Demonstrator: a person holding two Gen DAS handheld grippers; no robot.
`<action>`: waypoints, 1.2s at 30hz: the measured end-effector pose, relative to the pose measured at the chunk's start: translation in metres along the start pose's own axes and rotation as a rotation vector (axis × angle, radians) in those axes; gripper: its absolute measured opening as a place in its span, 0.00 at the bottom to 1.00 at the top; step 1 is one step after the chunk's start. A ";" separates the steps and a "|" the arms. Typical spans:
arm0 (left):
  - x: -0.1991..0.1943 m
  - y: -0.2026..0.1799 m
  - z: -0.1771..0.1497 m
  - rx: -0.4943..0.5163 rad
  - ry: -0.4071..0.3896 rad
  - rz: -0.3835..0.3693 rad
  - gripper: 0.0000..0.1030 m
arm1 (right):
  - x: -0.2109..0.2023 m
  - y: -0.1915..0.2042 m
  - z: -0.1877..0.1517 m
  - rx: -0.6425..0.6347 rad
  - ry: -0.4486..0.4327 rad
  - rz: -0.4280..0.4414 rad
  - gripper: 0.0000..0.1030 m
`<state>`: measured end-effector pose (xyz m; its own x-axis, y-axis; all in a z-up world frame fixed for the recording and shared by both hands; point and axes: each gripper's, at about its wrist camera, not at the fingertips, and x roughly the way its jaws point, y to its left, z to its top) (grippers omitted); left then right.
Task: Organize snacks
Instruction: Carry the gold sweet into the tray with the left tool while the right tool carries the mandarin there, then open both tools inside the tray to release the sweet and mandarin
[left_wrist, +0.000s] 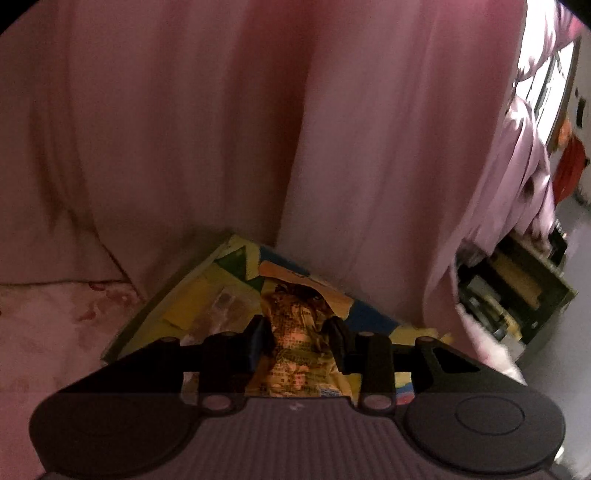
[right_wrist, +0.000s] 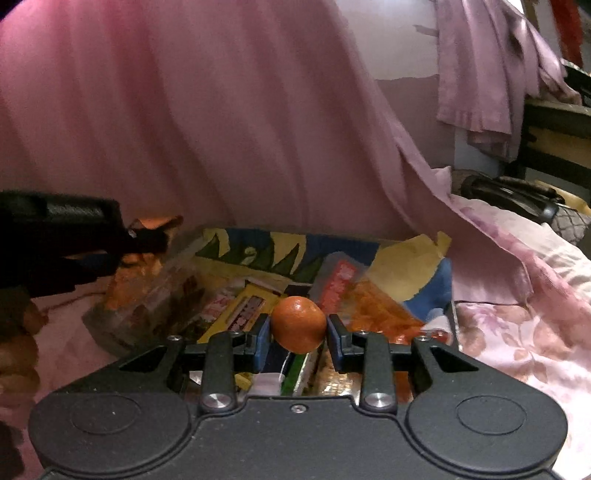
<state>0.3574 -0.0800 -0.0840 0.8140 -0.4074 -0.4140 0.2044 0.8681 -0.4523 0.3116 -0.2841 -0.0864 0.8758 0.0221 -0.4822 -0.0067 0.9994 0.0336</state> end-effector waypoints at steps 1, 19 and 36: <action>0.002 0.002 -0.003 0.006 0.003 0.008 0.40 | 0.004 0.003 -0.001 -0.010 0.012 -0.008 0.34; 0.030 0.005 -0.024 0.056 0.084 0.040 0.39 | 0.030 0.025 -0.015 -0.076 0.080 -0.051 0.34; 0.030 -0.001 -0.030 0.107 0.089 0.040 0.40 | 0.026 0.021 -0.016 -0.047 0.077 -0.047 0.41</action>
<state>0.3655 -0.1018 -0.1194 0.7721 -0.3915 -0.5007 0.2336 0.9074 -0.3494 0.3259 -0.2618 -0.1123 0.8358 -0.0252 -0.5485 0.0098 0.9995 -0.0311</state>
